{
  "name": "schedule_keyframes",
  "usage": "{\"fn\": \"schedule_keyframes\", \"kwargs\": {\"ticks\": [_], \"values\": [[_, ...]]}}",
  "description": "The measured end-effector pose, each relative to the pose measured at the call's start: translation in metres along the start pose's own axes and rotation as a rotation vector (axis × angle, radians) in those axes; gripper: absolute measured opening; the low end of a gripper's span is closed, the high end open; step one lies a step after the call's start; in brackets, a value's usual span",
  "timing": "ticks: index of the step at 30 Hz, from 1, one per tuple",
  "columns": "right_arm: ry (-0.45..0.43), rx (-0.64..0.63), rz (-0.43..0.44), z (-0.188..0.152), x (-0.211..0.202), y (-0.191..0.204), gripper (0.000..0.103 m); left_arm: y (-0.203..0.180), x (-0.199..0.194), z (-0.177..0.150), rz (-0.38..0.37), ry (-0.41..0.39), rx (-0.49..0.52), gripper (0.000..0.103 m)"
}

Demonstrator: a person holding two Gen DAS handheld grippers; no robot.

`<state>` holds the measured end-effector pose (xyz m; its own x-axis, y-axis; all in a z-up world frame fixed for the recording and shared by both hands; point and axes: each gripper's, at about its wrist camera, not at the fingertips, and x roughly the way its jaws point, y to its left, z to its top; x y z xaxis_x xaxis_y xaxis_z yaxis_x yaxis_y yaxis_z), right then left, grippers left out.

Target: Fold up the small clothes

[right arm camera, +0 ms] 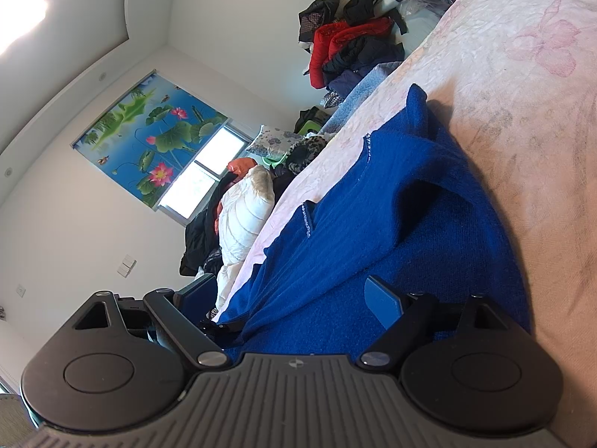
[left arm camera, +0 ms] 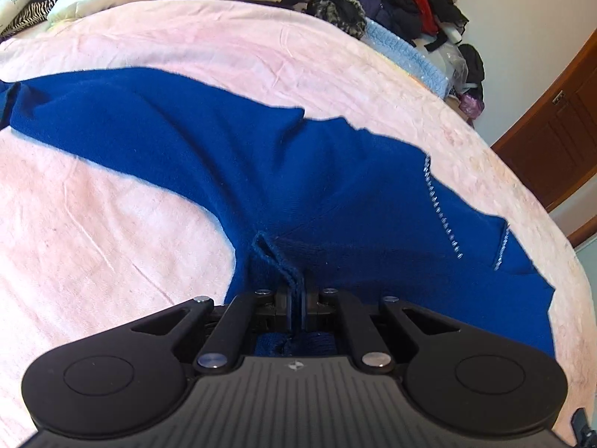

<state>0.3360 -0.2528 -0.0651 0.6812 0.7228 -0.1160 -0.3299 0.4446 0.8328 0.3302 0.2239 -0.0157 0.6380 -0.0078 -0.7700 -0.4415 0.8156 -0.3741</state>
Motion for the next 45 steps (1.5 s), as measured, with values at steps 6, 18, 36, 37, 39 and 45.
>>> {"fn": "schedule_keyframes", "kwargs": {"ticks": [6,18,36,37,39,45], "values": [[0.001,-0.002,0.002,0.000,0.000,0.001,0.090,0.019,-0.014,-0.002,0.028,0.030,-0.011,0.004],[0.009,0.137,0.008,0.033,-0.019,0.015,0.093,0.029,-0.053,-0.019,0.010,0.037,-0.016,0.013],[0.202,-0.280,-0.584,0.139,0.107,-0.006,0.032,-0.059,0.008,-0.069,-0.064,-0.204,0.244,0.076],[0.213,-0.266,-0.575,0.140,0.109,-0.008,0.006,-0.055,0.014,-0.071,-0.056,-0.189,0.236,0.076],[0.204,-0.263,-0.548,0.142,0.106,-0.007,0.008,-0.052,0.014,-0.078,-0.065,-0.217,0.276,0.080],[0.113,-0.250,-0.564,0.166,0.086,-0.015,0.007,-0.071,0.015,-0.098,-0.032,-0.232,0.438,0.100]]}}
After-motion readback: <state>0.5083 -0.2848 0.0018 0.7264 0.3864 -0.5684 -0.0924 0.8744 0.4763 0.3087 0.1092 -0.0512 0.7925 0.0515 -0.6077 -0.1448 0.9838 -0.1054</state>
